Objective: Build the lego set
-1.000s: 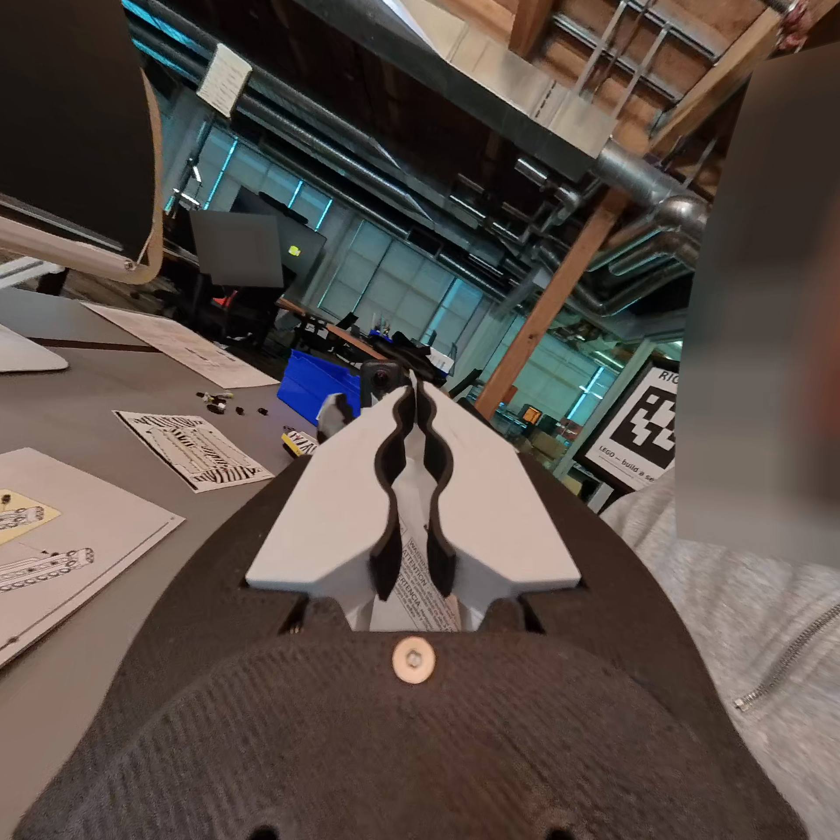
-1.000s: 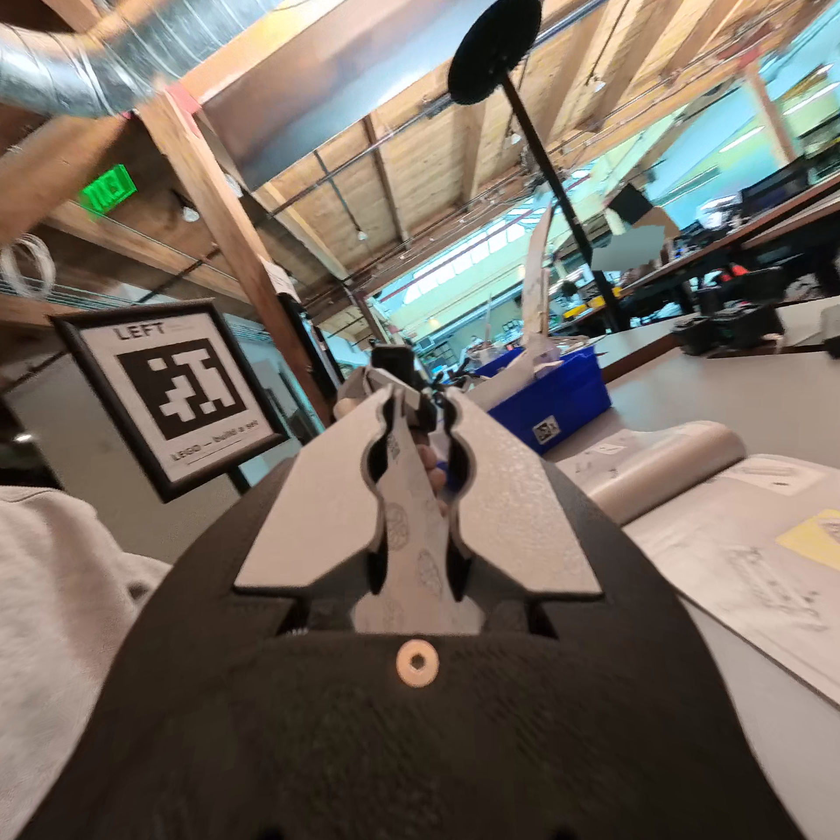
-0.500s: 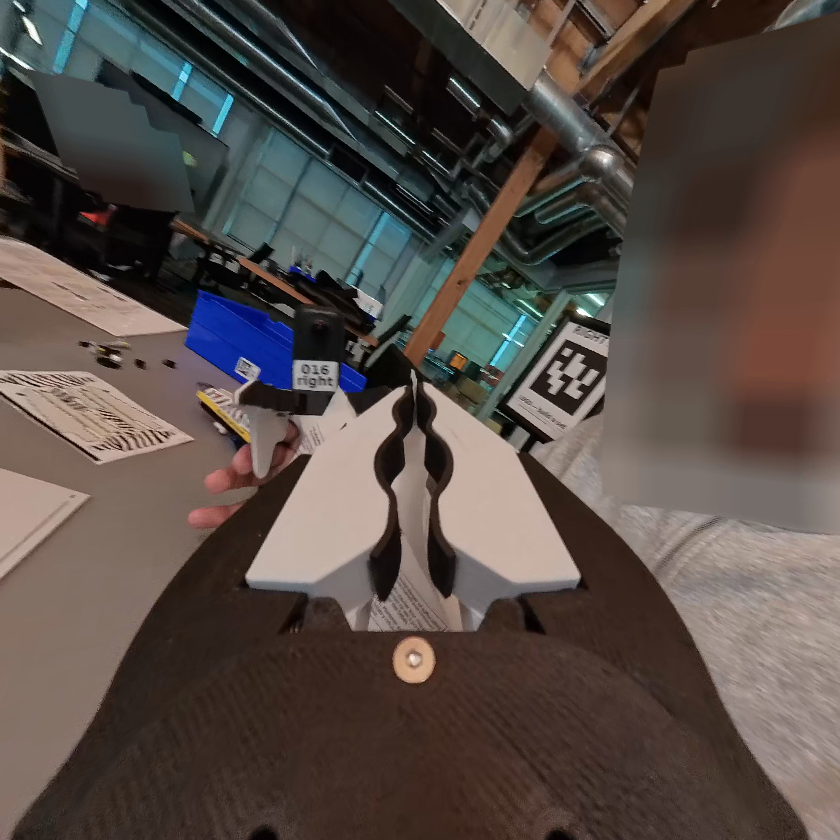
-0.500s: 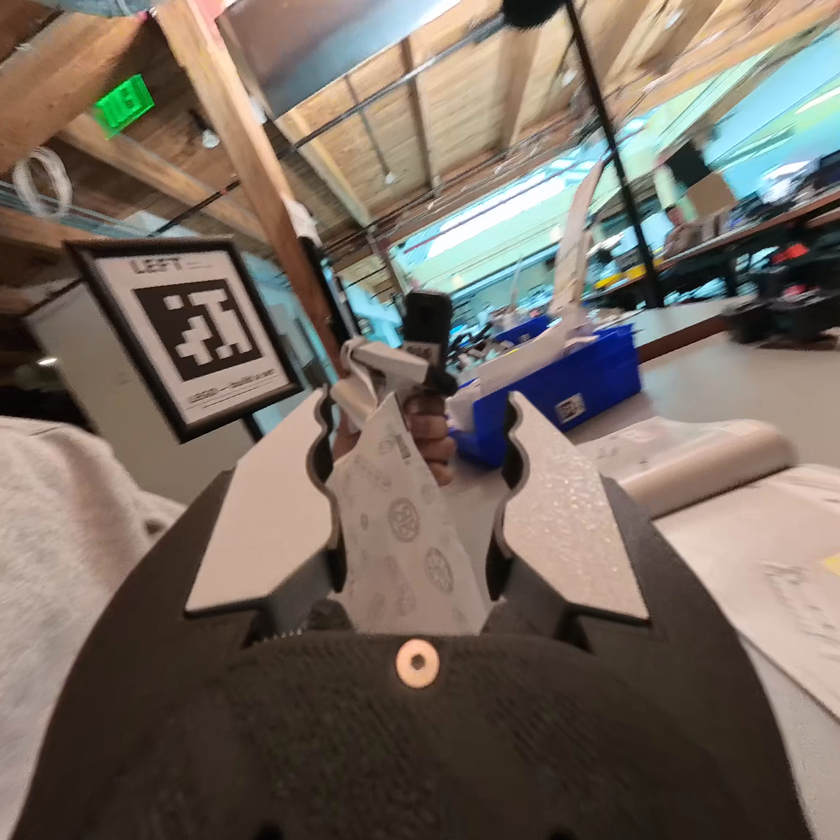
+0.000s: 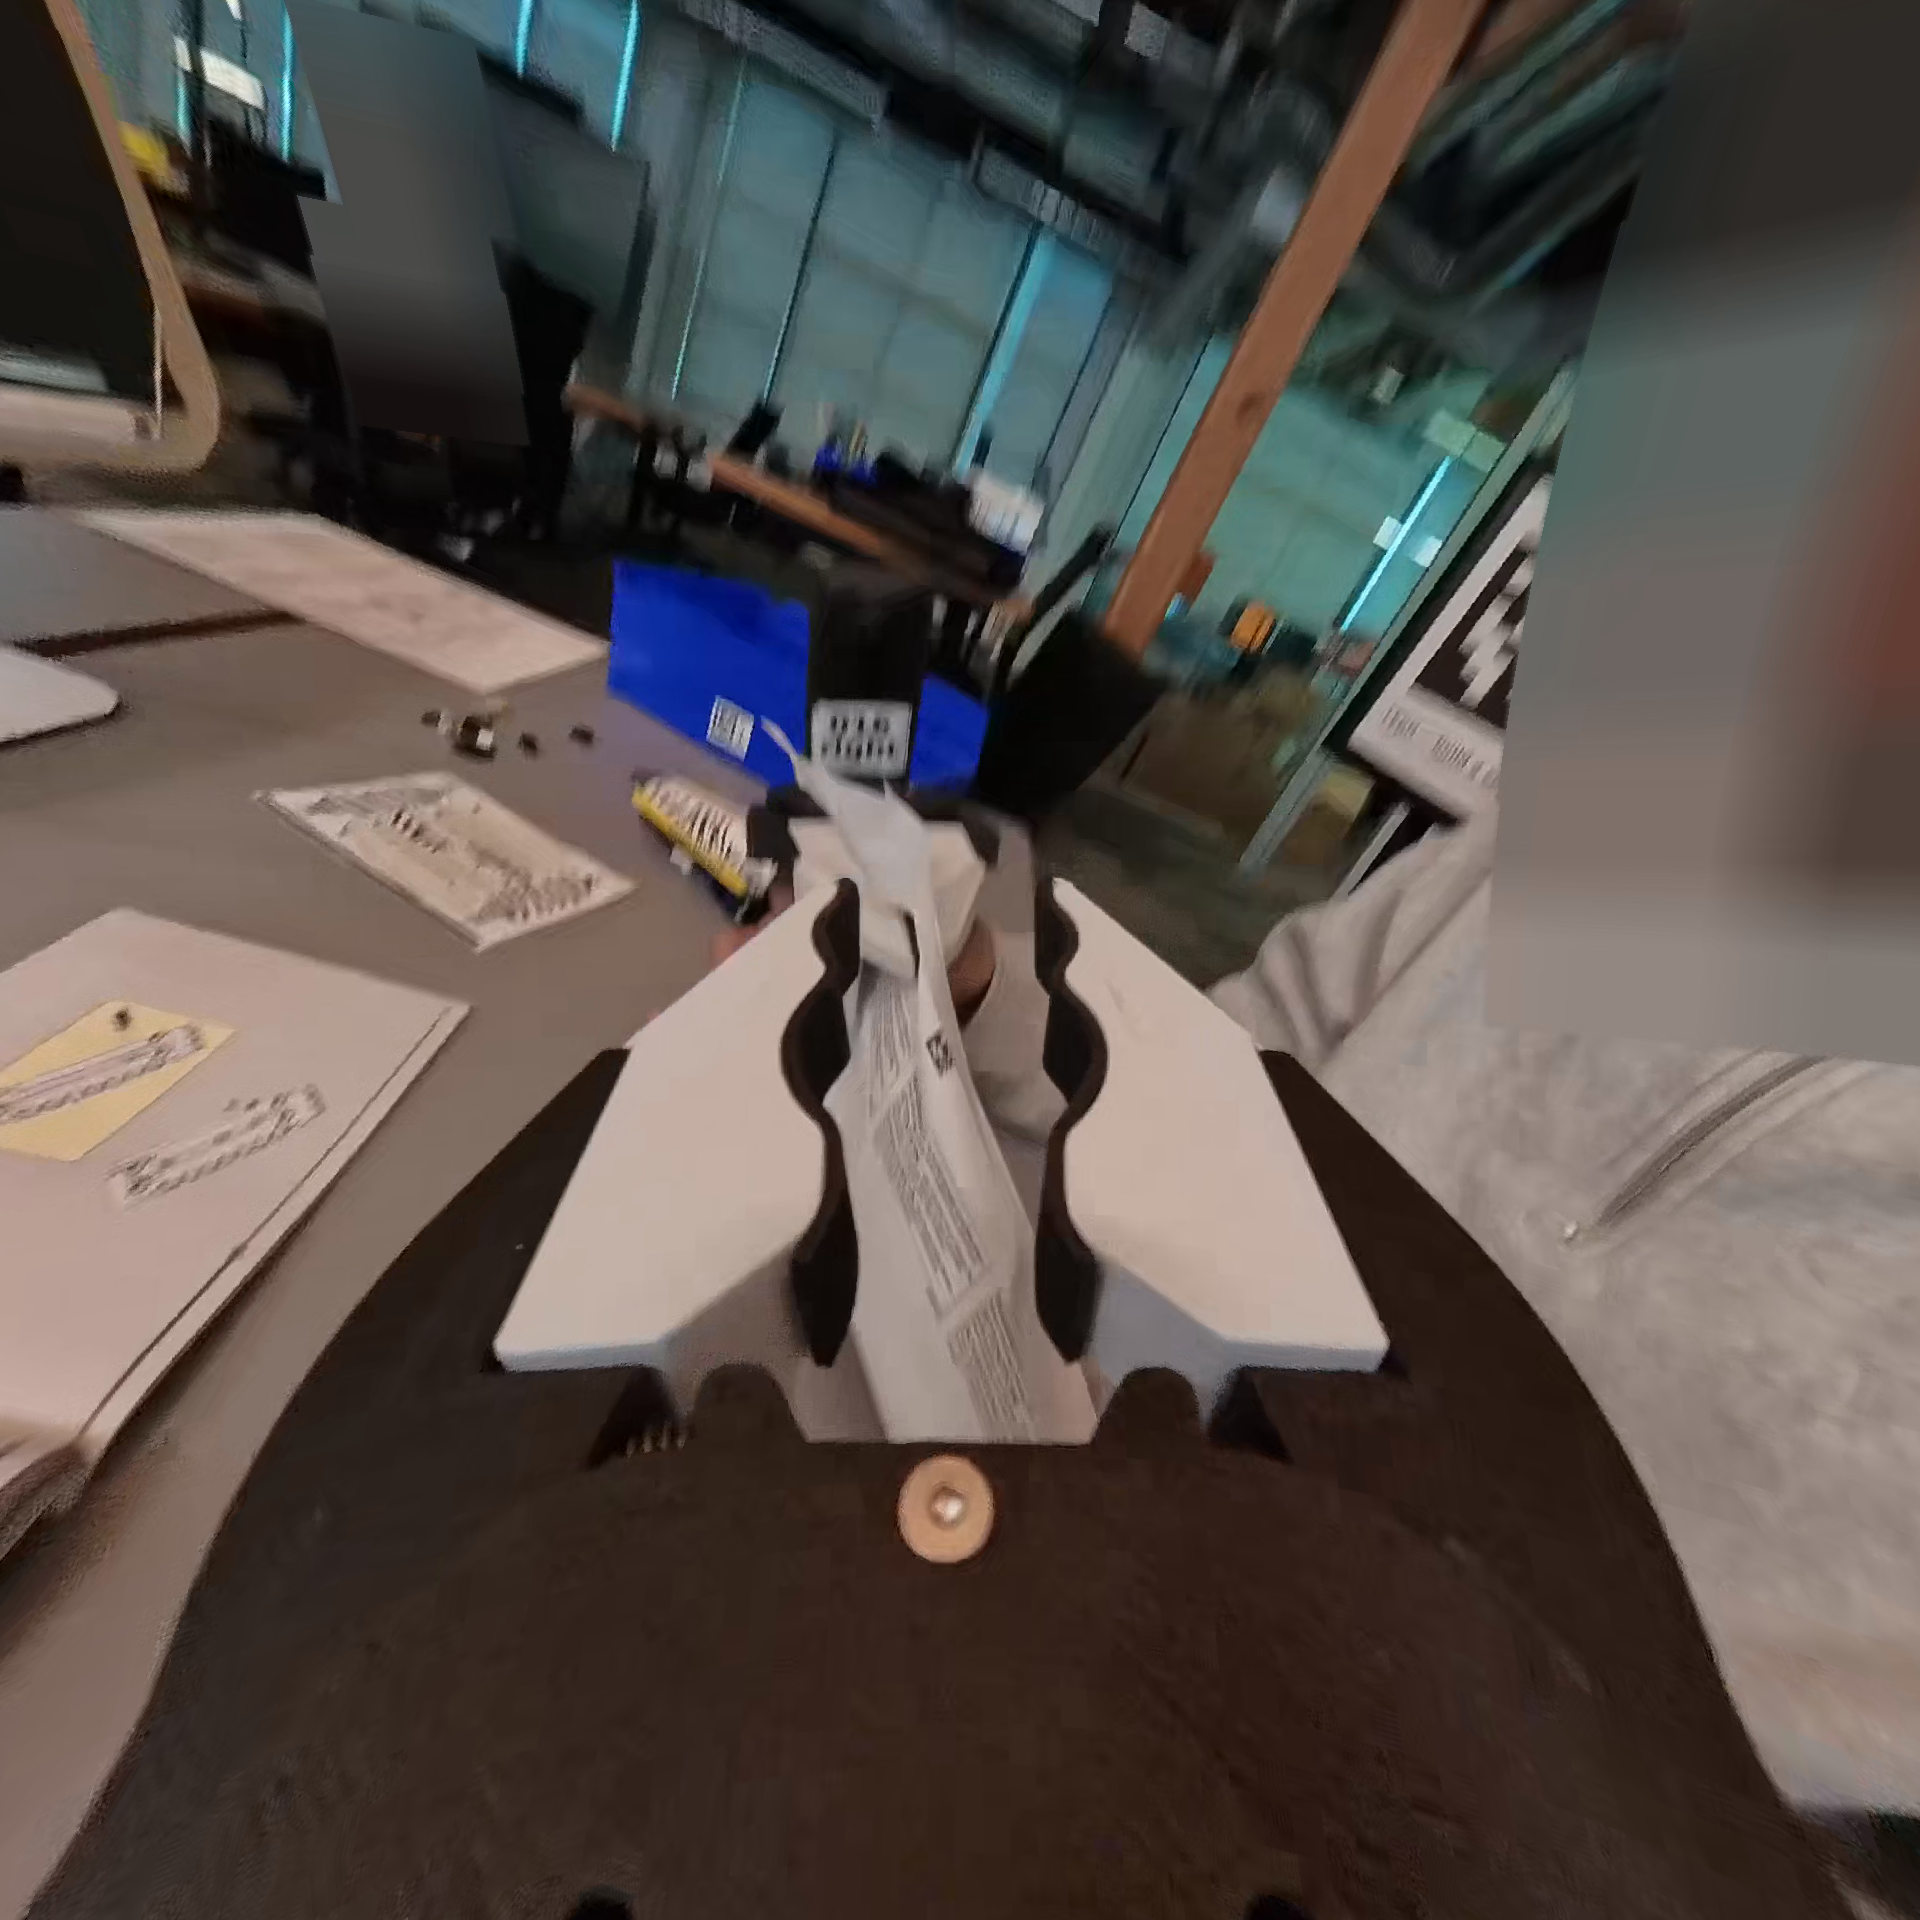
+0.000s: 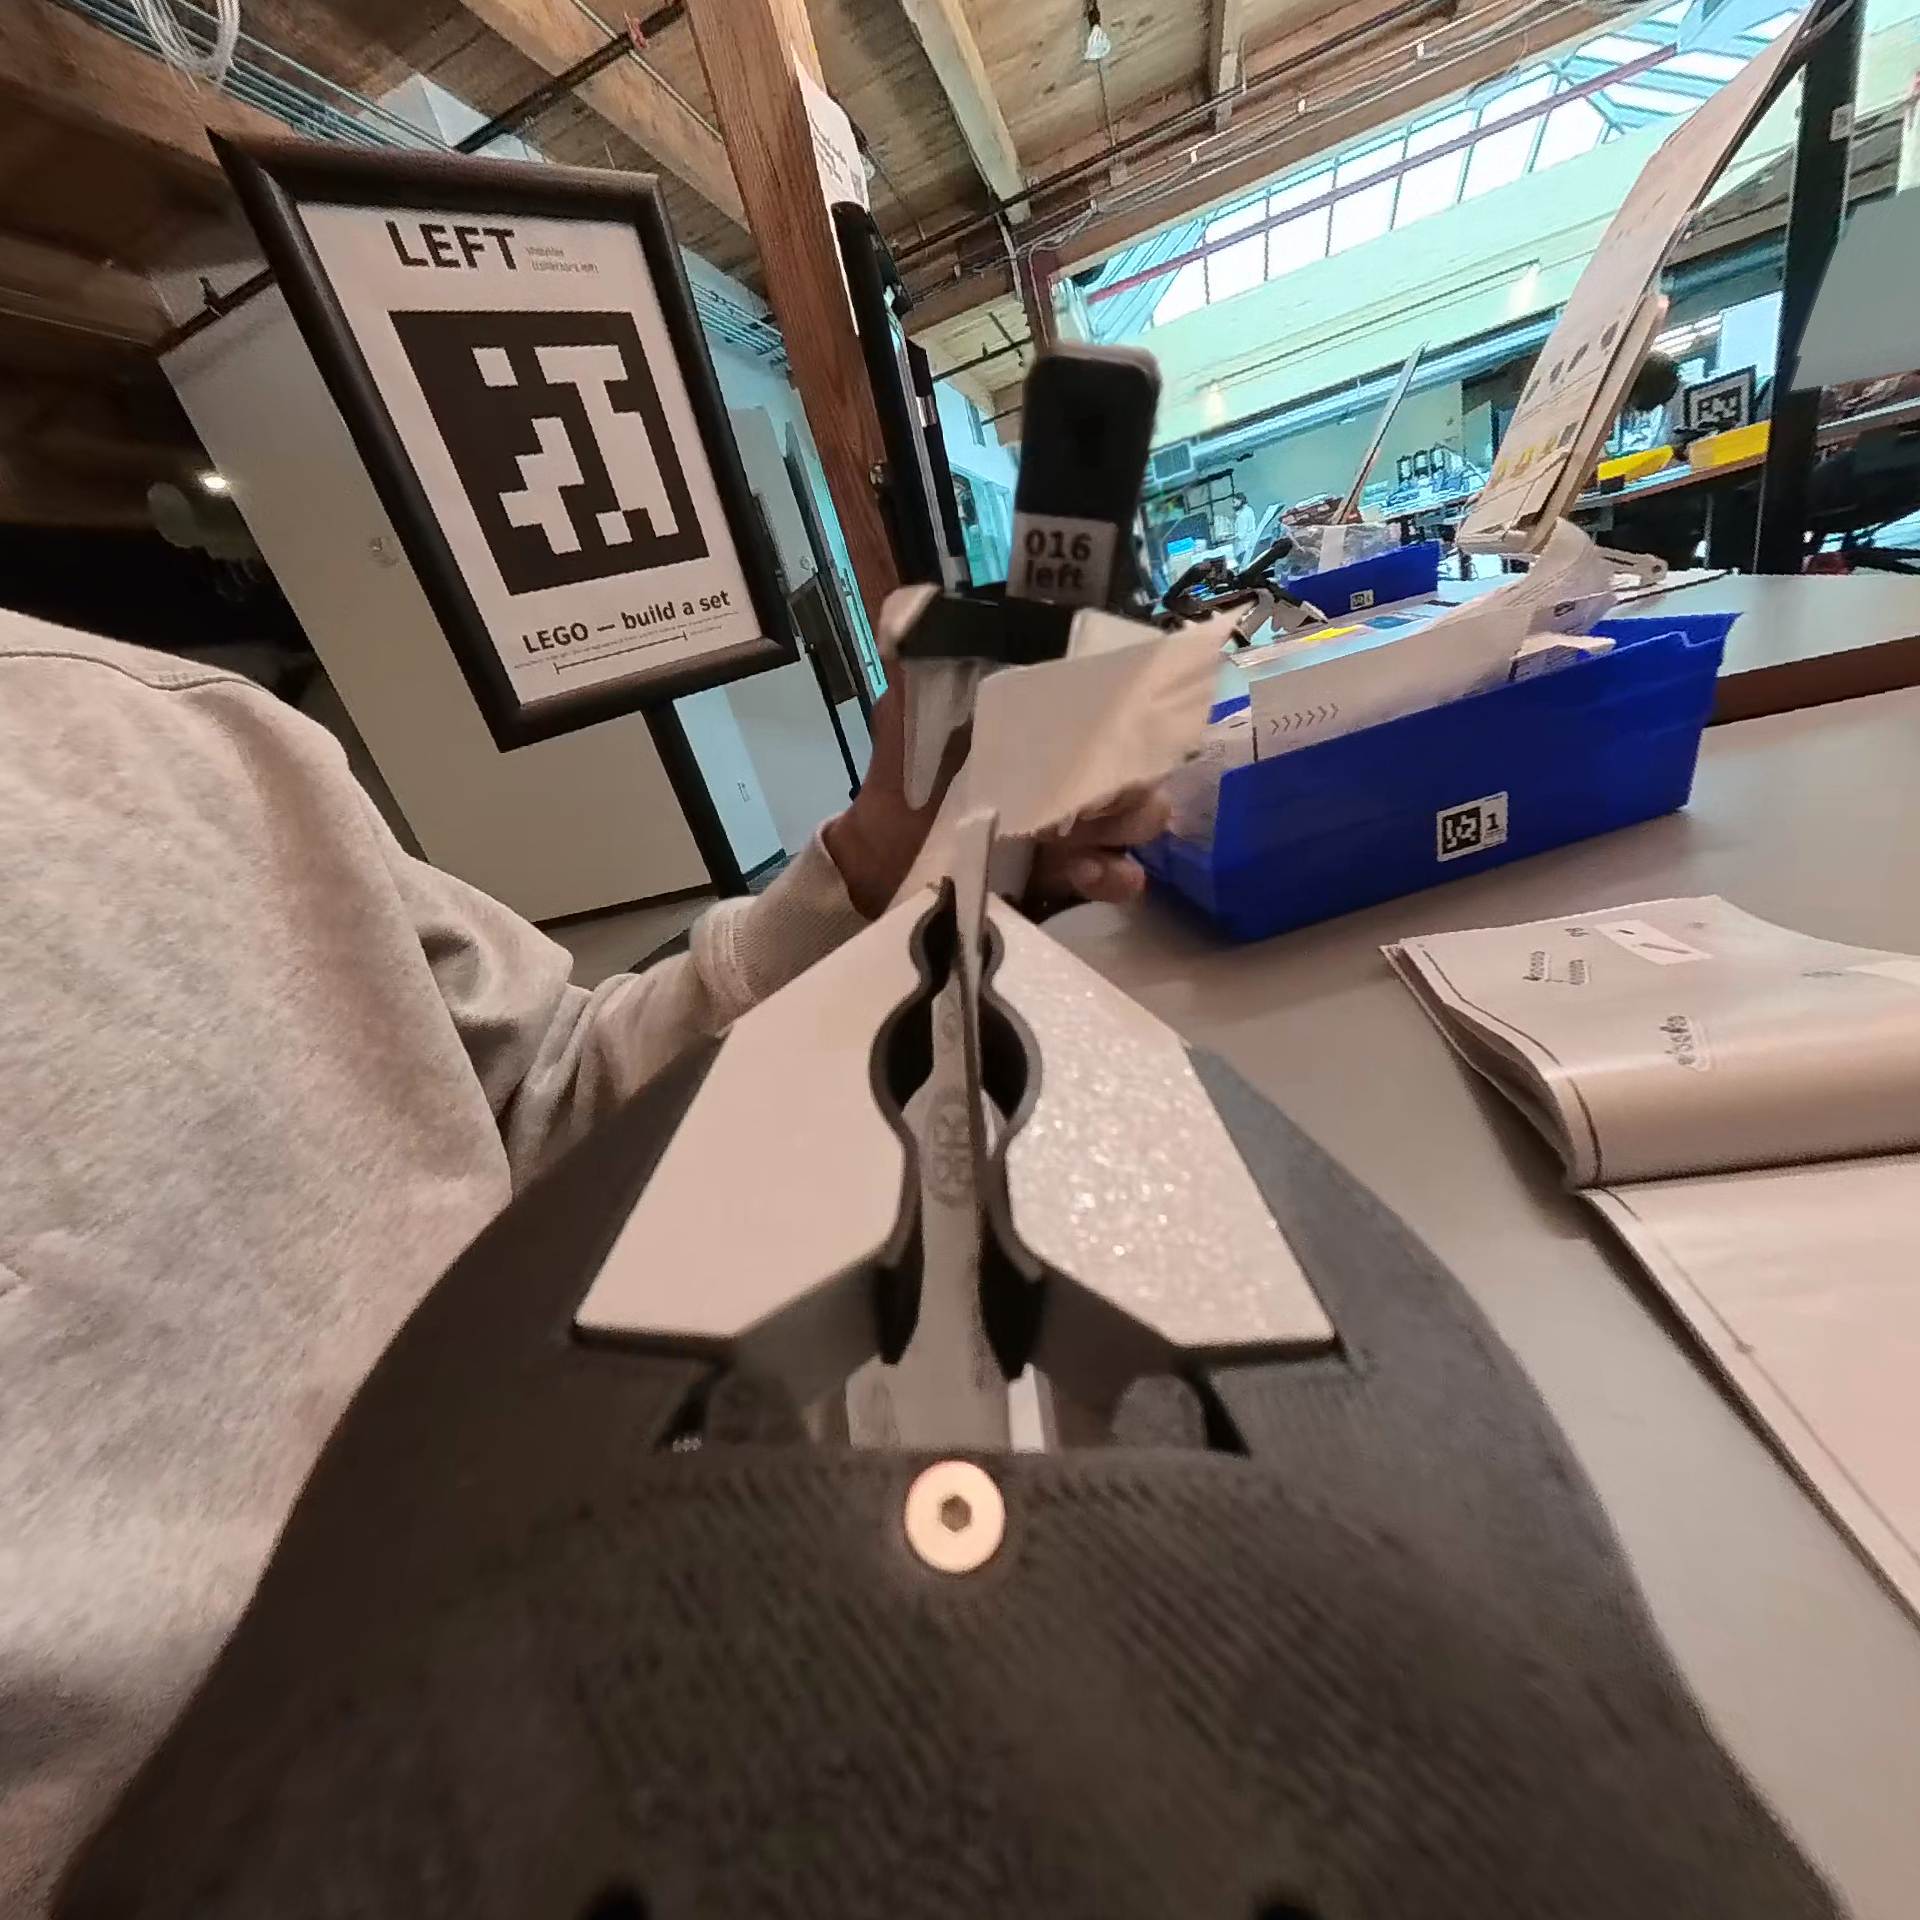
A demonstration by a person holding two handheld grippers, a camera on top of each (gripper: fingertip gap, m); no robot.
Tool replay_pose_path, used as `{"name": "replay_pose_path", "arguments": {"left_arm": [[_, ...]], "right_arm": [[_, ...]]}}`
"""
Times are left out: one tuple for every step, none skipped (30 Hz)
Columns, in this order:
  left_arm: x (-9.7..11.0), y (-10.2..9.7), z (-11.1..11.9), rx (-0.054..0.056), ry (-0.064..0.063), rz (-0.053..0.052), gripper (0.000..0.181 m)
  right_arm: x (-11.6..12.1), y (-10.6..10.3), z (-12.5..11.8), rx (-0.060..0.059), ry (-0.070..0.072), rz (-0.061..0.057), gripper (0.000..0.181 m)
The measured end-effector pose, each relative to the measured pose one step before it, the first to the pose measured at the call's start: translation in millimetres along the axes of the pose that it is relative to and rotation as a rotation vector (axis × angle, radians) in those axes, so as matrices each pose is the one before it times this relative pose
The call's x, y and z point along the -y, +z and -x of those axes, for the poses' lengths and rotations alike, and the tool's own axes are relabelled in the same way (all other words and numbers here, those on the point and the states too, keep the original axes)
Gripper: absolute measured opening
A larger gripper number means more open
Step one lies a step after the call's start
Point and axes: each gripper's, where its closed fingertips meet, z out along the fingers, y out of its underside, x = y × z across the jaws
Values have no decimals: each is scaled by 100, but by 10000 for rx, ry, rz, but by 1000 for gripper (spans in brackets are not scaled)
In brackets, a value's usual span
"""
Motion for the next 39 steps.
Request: {"name": "replay_pose_path", "arguments": {"left_arm": [[-901, 218, -176, 219, 212, 757, 33], [-923, 338, -270, 126, 173, 747, 33], [-753, 414, -285, 83, 142, 626, 32], [-403, 423, -266, 77, 163, 411, 27], [-47, 375, -210, 78, 154, 189, 26], [151, 341, -99, 118, 96, 71, 25], [51, 273, -34, 150, 33, 127, 24], [-375, 245, 30, 188, -20, 383, 23], [-682, 214, 41, 230, 24, 580, 21], [-627, 149, 189, 359, 86, 511, 20], [-406, 65, 207, 380, 143, 387, 19], [43, -9, 47, 265, 143, 104, 18], [349, -63, -257, 26, 87, -96, 18], [452, -79, -293, -38, -3, -173, 16], [118, -50, -8, 96, -102, 1, 11], [-184, 0, 181, 176, -117, 137, 3], [-212, 9, 194, 149, 1, 130, 0], [-2, -6, 32, -8, 12, -27, 0], [36, -5, -68, -137, -65, -64, 0], [132, -33, -6, -120, -58, -115, 0], [238, -28, 60, -67, -10, -198, 0], [281, 6, -7, -107, -30, -228, 0], [301, 40, -71, -167, -87, -241, 0], [249, 67, -92, -182, -99, -216, 1], [212, 64, -55, -136, -50, -187, 2], [179, 49, -22, -97, -37, -160, 4], [35, 17, -23, -79, -51, -48, 5], [-14, -11, 55, -7, -38, -4, 6], [-20, -29, 154, 109, 13, 17, 1], [2, -30, 133, 129, 97, 7, 0], [31, -4, 83, 84, 57, 0, 0], [38, 24, 40, 51, 19, 1, 0], [125, 31, 82, 98, 66, -48, 0], [193, 26, 108, 126, 105, -97, 0], [327, 30, 96, 125, 102, -173, 0], [483, 55, 47, 67, 24, -287, 0], [432, 112, -27, -11, -54, -272, 0], [397, 119, 10, -5, -64, -259, 0], [394, 118, 1, -15, -22, -294, 0]], "right_arm": [[-13, 31, -18, -24, 34, 34, 0], [-34, 29, 7, 5, 92, 52, 0], [-2, 51, 75, 55, 111, 39, 0], [1, 60, 103, 54, 88, 34, 0], [-24, 87, 139, 56, 28, 51, 0], [-45, 115, 203, 54, -43, 72, 0], [-62, 148, 208, 30, -108, 76, 0], [-129, 169, 120, -32, -124, 126, 0], [-252, 160, 15, -83, -127, 192, 0], [-305, 175, -41, -98, -97, 213, 0], [-309, 205, 11, -42, -66, 193, 0], [-251, 221, 98, 31, -28, 151, 0], [-206, 215, 139, 64, -10, 112, 0], [-136, 171, 165, 81, -10, 75, 0], [44, 84, 208, 95, -26, -15, 0], [64, 4, 105, 18, -57, -15, 0], [-39, 12, -27, -62, -79, 43, 0], [-35, 13, -55, -62, -49, 28, 0], [25, -2, 43, 25, 14, -17, 0], [104, -35, 21, 23, 23, -66, 0], [188, -67, -48, -39, -10, -121, 0], [240, -106, -26, -20, -5, -145, 0], [246, -133, 47, 27, 12, -145, 0], [205, -133, 44, 40, 19, -117, 0], [110, -91, 34, 27, 12, -57, 0], [31, -38, -22, -14, -2, -17, 0], [3, -25, -71, -42, -7, -6, 0], [-7, -14, -63, -36, 8, 2, 0], [-4, 4, -10, 4, 19, 0, 0], [8, 9, -33, -19, 14, -11, 0], [23, 0, -75, -47, -6, -21, 0], [31, -38, -38, -13, 28, -18, 0], [95, -55, -60, -26, 29, -51, 0], [171, -91, -82, -61, -4, -107, 0], [289, -131, -77, -71, -14, -163, 0], [419, -167, -45, -90, -56, -216, 0], [418, -177, -6, -85, -121, -194, 0], [366, -180, -38, -123, -164, -176, 0], [367, -159, -32, -109, -152, -192, 0]]}}
